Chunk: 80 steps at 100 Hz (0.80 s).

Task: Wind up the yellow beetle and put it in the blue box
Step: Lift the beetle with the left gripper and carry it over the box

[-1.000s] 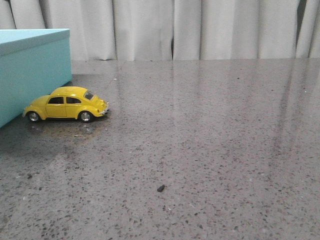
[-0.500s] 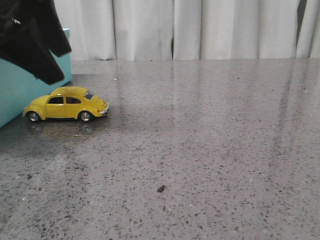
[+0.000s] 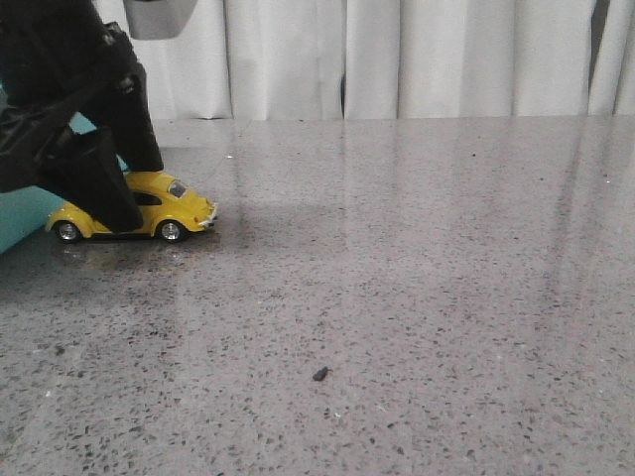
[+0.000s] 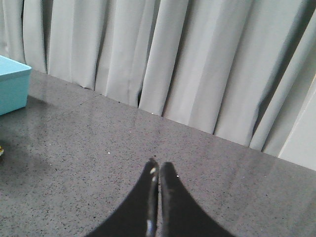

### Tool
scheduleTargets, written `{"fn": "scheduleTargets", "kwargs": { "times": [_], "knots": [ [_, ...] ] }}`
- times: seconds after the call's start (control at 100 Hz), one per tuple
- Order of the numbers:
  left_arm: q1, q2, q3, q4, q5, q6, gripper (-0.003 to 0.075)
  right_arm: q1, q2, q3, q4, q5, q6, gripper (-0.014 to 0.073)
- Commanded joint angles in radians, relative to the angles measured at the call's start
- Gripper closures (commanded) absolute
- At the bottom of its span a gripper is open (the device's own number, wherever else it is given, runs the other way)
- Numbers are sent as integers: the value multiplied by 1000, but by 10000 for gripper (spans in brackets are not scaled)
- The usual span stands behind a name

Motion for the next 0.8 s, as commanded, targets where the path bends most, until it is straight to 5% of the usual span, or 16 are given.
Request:
{"fn": "scheduleTargets", "kwargs": {
  "times": [0.0, 0.19, 0.57, 0.79],
  "knots": [
    [-7, -28, -32, -10, -46, -8, 281, 1, 13, -19, 7, -88, -10, 643],
    [-7, -8, -32, -26, -29, -8, 343, 1, 13, -19, 7, -88, -10, 643],
    [-7, -5, -72, -97, 9, -8, 601, 1, 13, -19, 7, -88, -10, 643],
    [-7, -38, -270, -151, 79, -126, 625, 1, 13, -19, 7, -88, -10, 643]
  ]
}}
